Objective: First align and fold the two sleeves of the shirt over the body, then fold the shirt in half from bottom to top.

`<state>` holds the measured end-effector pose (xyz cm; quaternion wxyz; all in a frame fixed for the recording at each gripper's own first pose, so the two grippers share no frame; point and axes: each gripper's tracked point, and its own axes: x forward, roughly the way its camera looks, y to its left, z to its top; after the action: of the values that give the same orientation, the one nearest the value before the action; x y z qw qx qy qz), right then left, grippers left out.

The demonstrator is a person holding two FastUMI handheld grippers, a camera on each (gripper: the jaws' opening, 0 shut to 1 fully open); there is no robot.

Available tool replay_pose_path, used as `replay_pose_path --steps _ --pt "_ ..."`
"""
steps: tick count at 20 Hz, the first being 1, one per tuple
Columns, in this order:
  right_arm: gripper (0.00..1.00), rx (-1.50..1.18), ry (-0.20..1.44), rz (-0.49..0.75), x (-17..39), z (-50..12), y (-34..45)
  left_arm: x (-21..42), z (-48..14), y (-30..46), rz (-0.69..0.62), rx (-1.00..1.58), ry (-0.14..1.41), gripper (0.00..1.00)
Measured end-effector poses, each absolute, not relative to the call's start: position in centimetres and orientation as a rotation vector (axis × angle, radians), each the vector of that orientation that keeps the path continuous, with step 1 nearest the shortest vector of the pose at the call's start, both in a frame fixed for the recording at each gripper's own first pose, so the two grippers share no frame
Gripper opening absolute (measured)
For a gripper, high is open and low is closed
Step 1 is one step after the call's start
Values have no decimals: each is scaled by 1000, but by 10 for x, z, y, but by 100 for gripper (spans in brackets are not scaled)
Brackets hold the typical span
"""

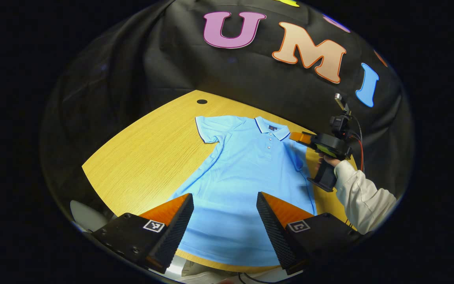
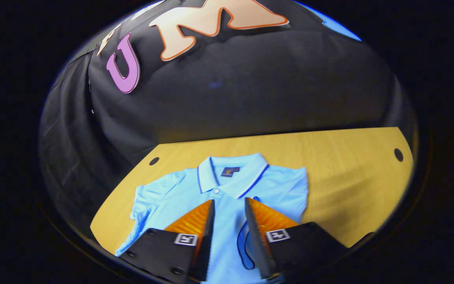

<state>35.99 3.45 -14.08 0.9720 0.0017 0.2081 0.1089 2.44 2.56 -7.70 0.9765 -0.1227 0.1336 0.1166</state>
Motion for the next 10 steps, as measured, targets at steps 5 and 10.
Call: replay_pose_path --steps 5,10 --pt "99 -137 432 281 333 -157 48 36 -76 44 255 -268 251 97" --pt "98 -136 414 233 294 -148 26 63 -63 83 260 -256 214 96"
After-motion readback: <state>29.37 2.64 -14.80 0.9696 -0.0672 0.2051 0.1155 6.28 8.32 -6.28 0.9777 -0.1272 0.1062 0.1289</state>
